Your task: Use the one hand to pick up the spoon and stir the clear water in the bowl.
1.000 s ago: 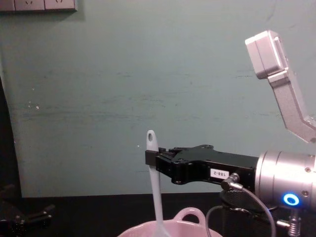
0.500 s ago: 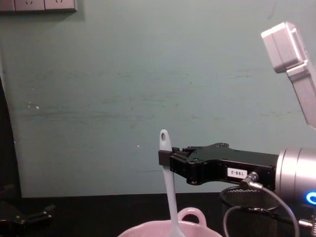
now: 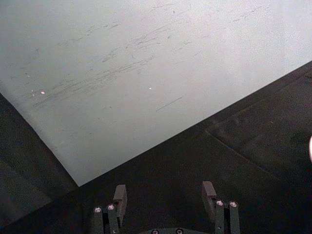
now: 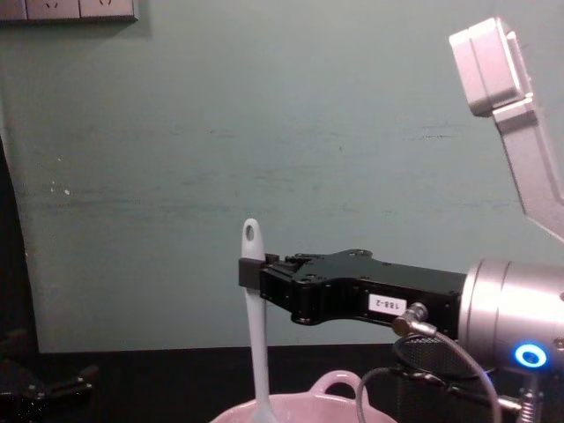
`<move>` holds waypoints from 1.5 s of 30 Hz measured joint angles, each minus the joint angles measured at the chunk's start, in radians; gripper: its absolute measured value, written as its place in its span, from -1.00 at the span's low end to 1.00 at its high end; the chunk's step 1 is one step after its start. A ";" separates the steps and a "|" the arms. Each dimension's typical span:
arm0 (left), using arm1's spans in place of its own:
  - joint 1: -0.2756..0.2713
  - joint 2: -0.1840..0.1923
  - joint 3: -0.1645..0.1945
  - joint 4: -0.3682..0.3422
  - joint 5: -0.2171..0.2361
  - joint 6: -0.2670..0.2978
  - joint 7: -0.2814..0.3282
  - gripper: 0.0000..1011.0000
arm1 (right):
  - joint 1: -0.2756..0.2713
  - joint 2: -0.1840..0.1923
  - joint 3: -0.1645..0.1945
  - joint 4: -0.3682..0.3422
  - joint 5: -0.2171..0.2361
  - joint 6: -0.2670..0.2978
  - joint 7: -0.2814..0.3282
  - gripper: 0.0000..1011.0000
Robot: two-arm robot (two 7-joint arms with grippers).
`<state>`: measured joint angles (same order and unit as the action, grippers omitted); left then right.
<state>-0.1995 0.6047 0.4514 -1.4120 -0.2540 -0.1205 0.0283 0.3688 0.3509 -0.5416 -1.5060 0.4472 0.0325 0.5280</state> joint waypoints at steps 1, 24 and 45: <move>0.000 0.000 0.000 0.000 0.000 0.000 0.000 1.00 | 0.003 -0.003 -0.002 0.005 0.002 -0.002 0.001 -0.78; 0.000 0.000 0.000 0.000 0.000 0.000 0.000 1.00 | 0.089 -0.077 -0.012 0.168 -0.057 -0.086 -0.017 -0.78; 0.000 0.000 0.000 0.000 0.000 0.000 0.000 1.00 | -0.003 0.014 0.048 0.026 -0.088 -0.028 -0.046 -0.78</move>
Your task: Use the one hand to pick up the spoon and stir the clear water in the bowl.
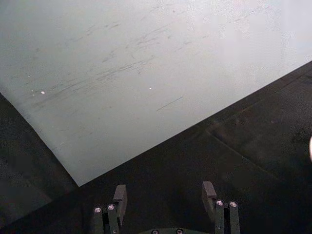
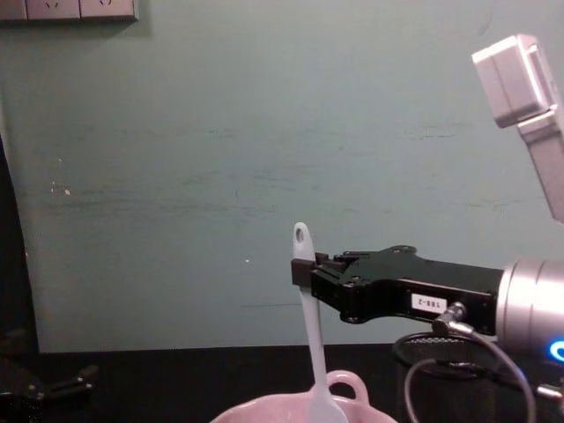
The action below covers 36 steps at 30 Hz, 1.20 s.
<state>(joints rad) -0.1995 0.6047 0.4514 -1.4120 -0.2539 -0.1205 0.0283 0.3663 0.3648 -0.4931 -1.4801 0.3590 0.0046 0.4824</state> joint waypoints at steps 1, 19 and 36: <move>0.000 0.000 0.000 0.000 0.000 0.000 0.000 1.00 | -0.004 0.003 0.001 -0.007 0.001 0.002 0.000 -0.78; 0.000 0.000 0.000 0.000 0.000 0.000 0.000 1.00 | -0.056 0.006 -0.028 -0.109 0.035 0.013 0.029 -0.78; 0.000 0.000 0.000 0.000 0.000 0.000 0.000 1.00 | -0.001 -0.066 -0.069 -0.002 0.048 -0.037 0.045 -0.78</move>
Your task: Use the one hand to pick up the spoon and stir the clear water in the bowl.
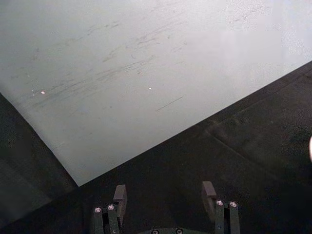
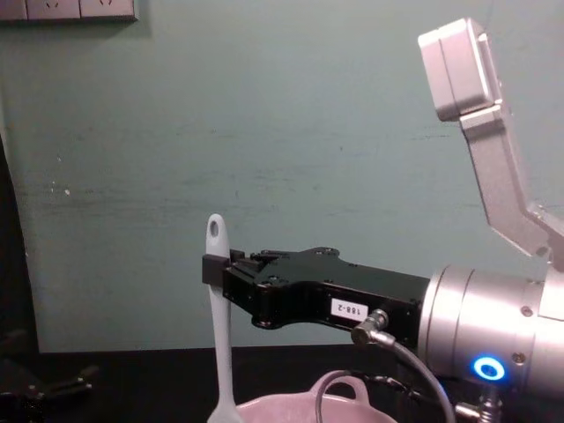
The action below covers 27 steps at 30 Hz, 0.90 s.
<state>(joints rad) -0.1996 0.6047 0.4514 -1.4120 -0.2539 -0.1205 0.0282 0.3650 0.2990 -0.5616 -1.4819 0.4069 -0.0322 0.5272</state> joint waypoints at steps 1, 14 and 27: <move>0.000 0.000 0.000 0.000 0.000 0.000 0.000 1.00 | 0.003 -0.003 0.000 0.005 -0.003 -0.005 -0.002 -0.78; 0.000 0.000 0.000 0.000 0.000 0.000 0.000 1.00 | 0.017 -0.025 0.037 0.074 -0.057 -0.059 -0.062 -0.78; 0.000 0.000 0.000 0.000 0.000 0.000 0.000 1.00 | -0.058 0.036 0.089 -0.031 -0.063 -0.016 -0.073 -0.78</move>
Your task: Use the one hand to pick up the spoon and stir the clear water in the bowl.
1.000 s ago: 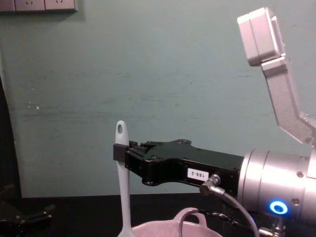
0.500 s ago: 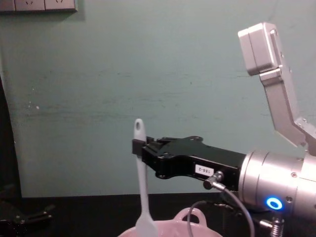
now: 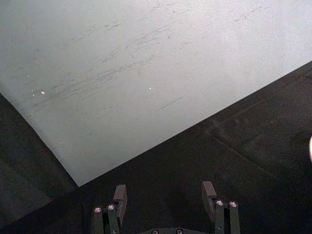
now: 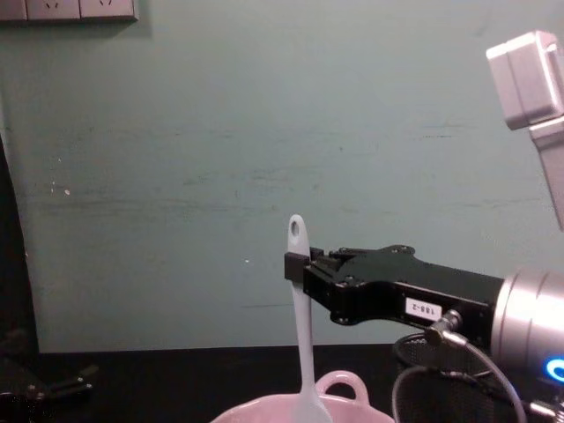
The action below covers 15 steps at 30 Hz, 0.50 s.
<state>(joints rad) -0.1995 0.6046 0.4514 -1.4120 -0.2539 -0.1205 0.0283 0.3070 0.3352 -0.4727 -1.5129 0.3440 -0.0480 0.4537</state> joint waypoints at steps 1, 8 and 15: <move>0.000 0.000 0.000 0.000 0.000 0.000 0.000 1.00 | -0.006 0.003 0.001 -0.008 0.003 0.003 0.002 -0.78; 0.000 0.000 0.000 0.000 0.000 0.000 0.000 1.00 | -0.058 0.007 -0.010 -0.063 0.030 0.014 0.019 -0.78; 0.000 0.000 0.000 0.000 0.000 0.000 0.000 1.00 | -0.064 -0.012 -0.033 -0.052 0.035 0.001 0.026 -0.78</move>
<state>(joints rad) -0.1995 0.6047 0.4514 -1.4120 -0.2539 -0.1205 0.0283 0.2430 0.3229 -0.5053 -1.5653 0.3793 -0.0470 0.4800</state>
